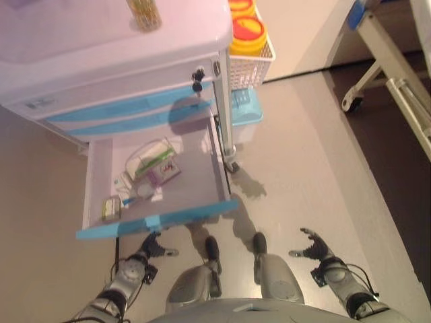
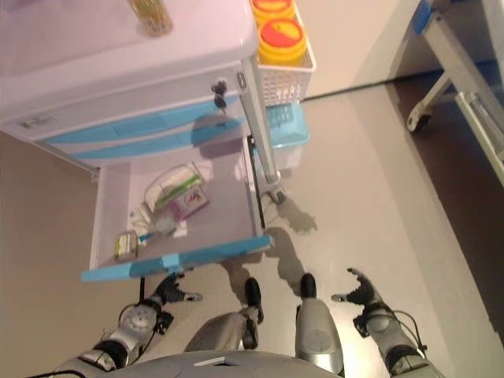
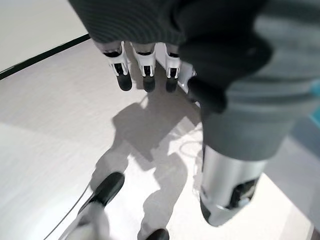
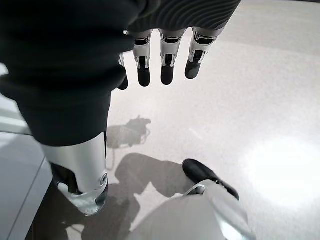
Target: Open the drawer and pick up the medicine
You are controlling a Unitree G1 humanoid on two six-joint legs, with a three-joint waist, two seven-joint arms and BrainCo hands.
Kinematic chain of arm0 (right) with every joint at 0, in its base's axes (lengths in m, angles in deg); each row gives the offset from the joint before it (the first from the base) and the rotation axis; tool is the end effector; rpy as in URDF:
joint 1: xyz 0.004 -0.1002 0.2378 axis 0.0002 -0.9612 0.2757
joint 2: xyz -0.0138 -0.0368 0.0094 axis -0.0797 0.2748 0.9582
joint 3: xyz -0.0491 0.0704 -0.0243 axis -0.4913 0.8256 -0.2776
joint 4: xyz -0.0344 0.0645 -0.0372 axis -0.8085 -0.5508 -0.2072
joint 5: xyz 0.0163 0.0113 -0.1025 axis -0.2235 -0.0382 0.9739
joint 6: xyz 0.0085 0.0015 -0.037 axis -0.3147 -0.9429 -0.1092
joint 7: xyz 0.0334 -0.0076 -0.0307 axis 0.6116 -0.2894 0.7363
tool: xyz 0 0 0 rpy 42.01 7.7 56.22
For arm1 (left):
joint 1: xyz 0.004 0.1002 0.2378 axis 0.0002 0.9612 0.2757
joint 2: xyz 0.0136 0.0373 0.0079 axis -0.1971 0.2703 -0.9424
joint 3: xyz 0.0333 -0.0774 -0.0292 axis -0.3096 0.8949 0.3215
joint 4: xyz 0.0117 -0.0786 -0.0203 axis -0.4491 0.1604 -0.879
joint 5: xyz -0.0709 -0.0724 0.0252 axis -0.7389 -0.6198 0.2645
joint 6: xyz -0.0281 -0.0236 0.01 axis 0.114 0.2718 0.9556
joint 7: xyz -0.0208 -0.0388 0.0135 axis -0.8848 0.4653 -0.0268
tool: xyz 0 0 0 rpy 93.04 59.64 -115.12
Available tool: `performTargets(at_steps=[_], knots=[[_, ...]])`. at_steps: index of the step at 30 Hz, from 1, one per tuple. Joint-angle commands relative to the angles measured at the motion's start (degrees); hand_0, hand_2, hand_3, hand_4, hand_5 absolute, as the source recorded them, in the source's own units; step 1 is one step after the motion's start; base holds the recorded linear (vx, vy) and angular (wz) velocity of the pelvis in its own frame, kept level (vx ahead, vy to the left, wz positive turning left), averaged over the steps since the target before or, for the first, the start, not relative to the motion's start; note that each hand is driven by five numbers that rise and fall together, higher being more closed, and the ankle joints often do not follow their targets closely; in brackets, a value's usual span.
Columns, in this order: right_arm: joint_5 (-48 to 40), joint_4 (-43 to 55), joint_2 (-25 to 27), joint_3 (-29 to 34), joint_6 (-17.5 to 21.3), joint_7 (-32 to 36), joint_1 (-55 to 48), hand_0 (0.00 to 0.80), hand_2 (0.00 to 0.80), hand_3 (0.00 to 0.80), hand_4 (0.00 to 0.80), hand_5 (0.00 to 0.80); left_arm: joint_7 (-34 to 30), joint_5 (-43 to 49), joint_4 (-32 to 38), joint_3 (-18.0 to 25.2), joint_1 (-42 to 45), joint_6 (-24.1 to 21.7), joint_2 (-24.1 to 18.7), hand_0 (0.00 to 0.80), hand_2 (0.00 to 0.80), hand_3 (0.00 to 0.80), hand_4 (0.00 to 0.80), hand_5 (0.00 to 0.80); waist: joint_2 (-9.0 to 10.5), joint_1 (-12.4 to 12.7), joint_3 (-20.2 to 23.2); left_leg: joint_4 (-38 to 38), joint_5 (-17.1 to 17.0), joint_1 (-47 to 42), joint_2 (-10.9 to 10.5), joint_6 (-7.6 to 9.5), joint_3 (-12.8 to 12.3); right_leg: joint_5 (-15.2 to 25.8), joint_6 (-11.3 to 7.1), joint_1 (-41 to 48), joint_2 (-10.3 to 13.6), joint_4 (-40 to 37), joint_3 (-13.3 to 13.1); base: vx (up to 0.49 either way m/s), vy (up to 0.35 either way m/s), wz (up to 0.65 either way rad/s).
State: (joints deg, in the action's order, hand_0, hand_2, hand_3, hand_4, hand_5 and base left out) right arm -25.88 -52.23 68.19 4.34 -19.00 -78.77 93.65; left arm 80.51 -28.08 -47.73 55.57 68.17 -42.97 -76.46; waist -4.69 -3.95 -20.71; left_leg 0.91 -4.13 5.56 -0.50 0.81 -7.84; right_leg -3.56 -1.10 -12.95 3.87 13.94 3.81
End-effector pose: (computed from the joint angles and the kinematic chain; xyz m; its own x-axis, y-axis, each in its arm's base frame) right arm 0.1525 -0.2549 -0.0603 0.8069 -0.2059 -0.5537 -0.2157 0.7699 -0.6006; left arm 0.1691 0.2252 -0.0581 0.8505 -0.0039 -0.5259 0.2883 0.8398 0.4600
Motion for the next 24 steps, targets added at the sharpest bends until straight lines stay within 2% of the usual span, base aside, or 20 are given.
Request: performTargets(at_steps=[1, 5, 11, 16, 17, 18, 19, 24], knots=[[-1.4, 3.0, 2.8, -2.5, -0.1, -1.3, -1.0, 0.000, 0.000, 0.000, 0.000, 0.000, 3.8, -2.4, 4.9, 0.8, -3.7, -4.4, -3.0, 0.000, 0.000, 0.000, 0.000, 0.000, 0.83, -1.4, -0.3, 10.5, 9.1, 4.6, -1.3, 2.45, 2.4, -4.0, 0.46, -4.3, -0.7, 6.9, 1.0, 0.000, 0.000, 0.00], [-2.5, 3.3, 4.2, -2.0, 0.1, -1.2, -0.5, 0.000, 0.000, 0.000, 0.000, 0.000, 4.5, -2.4, 8.6, 1.0, -5.4, -5.4, -5.9, 0.000, 0.000, 0.000, 0.000, 0.000, 1.15, -1.7, -2.6, 13.9, 9.4, 8.1, -1.5, 2.55, 2.4, -4.3, 1.25, -7.4, -1.0, 9.4, 0.6, 0.010, 0.045, -0.02], [-4.1, 3.8, 5.8, -1.0, 0.2, -1.6, 0.3, 0.000, 0.000, 0.000, 0.000, 0.000, 5.8, -1.7, 13.4, 1.4, -8.3, -4.3, -10.3, 0.000, 0.000, 0.000, 0.000, 0.000, 1.23, -2.1, -5.1, 18.9, 10.0, 13.9, -1.6, 3.00, 1.7, -4.4, 2.07, -12.9, -1.6, 13.2, -0.1, 0.017, 0.074, -0.06], [-4.5, 6.3, 6.6, -1.3, -0.4, -1.7, 0.7, 0.000, 0.000, 0.000, 0.000, 0.000, 4.2, -8.5, 17.8, 4.1, -11.4, -3.7, -15.6, 0.000, 0.000, 0.000, 0.000, 0.000, 1.44, -2.3, -6.6, 23.3, 11.1, 19.0, -1.8, 3.73, 1.1, -4.3, 2.35, -17.7, -2.4, 16.3, -1.1, 0.036, 0.080, -0.11], [-4.4, 7.4, 6.9, -1.5, -0.6, -1.6, 0.5, 0.000, 0.000, 0.000, 0.000, 0.000, 4.8, -9.8, 19.2, 5.2, -12.9, -2.8, -17.2, 0.000, 0.000, 0.000, 0.000, 0.000, 1.52, -2.5, -6.9, 24.2, 11.3, 20.3, -1.9, 3.95, 1.0, -4.2, 2.38, -19.0, -2.7, 17.0, -1.4, 0.103, 0.079, -0.07], [-4.3, 7.8, 6.9, -1.6, -0.7, -1.7, 0.4, 0.000, 0.000, 0.000, 0.000, 0.000, 5.9, -10.2, 19.6, 5.6, -13.6, -2.4, -17.8, 0.000, 0.000, 0.000, 0.000, 0.000, 1.48, -2.7, -7.1, 25.2, 13.0, 20.3, -2.1, 3.82, 1.4, -5.8, 2.02, -19.1, -2.9, 18.3, -1.8, 0.030, 0.072, -0.07], [-4.2, 8.2, 6.9, -1.6, -0.6, -1.7, 0.4, 0.000, 0.000, 0.000, 0.000, 0.000, 6.3, -11.1, 20.3, 6.2, -14.9, -1.3, -18.9, 0.000, 0.000, 0.000, 0.000, 0.000, 1.63, -2.7, -7.1, 25.0, 11.5, 21.5, -2.1, 4.20, 1.0, -4.0, 2.41, -20.1, -3.0, 17.5, -1.8, 0.039, 0.060, -0.08], [-3.5, 10.7, 6.4, -4.4, -0.1, -2.8, 0.0, 0.000, 0.000, 0.000, 0.000, 0.000, 11.6, -13.2, 19.3, 7.3, -26.8, 6.3, -25.1, 0.000, 0.000, 0.000, 0.000, 0.000, 2.53, -3.8, -7.9, 26.2, 11.9, 23.8, -2.5, 4.99, 1.1, -3.2, 2.31, -22.1, -4.2, 17.5, -3.2, 0.029, 0.021, -0.01]])
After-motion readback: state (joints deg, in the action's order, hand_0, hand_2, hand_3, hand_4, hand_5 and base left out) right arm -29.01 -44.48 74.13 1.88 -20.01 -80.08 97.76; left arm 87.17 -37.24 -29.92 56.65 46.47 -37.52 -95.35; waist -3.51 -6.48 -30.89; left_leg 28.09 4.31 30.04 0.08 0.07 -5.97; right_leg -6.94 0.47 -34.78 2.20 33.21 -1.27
